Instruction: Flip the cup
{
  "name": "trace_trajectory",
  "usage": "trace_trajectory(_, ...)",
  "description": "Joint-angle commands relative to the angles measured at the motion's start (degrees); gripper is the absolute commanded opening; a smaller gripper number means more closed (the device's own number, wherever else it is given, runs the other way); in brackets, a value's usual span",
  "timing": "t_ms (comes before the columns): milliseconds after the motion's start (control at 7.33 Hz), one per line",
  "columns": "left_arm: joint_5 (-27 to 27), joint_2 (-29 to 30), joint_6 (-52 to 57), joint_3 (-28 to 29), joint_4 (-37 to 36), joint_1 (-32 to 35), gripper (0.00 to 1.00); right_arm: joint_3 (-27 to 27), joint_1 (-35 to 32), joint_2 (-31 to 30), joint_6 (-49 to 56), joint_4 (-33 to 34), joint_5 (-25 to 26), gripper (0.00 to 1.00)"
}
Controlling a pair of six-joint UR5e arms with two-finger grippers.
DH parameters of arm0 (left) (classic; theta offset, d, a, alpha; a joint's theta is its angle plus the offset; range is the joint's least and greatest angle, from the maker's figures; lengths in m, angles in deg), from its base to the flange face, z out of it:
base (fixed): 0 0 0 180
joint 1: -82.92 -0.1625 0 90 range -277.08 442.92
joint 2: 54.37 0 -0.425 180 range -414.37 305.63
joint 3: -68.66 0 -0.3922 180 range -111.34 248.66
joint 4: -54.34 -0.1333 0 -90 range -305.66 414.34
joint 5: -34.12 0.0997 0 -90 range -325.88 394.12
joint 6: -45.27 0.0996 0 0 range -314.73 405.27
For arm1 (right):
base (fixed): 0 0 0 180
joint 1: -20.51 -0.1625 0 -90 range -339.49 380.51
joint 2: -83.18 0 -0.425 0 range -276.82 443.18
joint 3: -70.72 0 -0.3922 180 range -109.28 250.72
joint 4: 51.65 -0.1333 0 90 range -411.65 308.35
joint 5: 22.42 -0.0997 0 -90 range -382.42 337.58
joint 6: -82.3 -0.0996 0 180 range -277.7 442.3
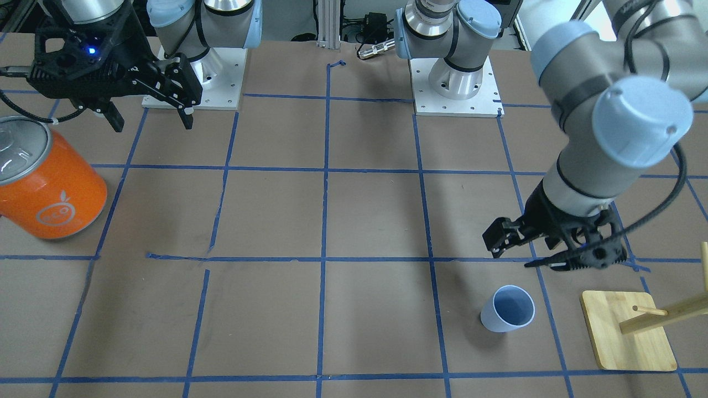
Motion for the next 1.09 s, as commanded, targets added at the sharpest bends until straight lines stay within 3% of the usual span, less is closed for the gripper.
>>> trace_trajectory(0,-4.72,-8.56,-0.06,-1.27,6.35,1.15,1.00,0.06,0.00,0.02,-0.35,0.09,0.00,1.00)
trace_trajectory(273,-0.47,-11.92,0.37,-4.96,5.57,1.33,1.00,-0.02,0.00,-0.06,-0.61,-0.09,0.09,1.00)
trace_trajectory(955,-0.61,-15.27,0.46,-7.70,6.45,1.24,1.00,-0.03,0.00,-0.24,-0.61,-0.35,0.09,1.00)
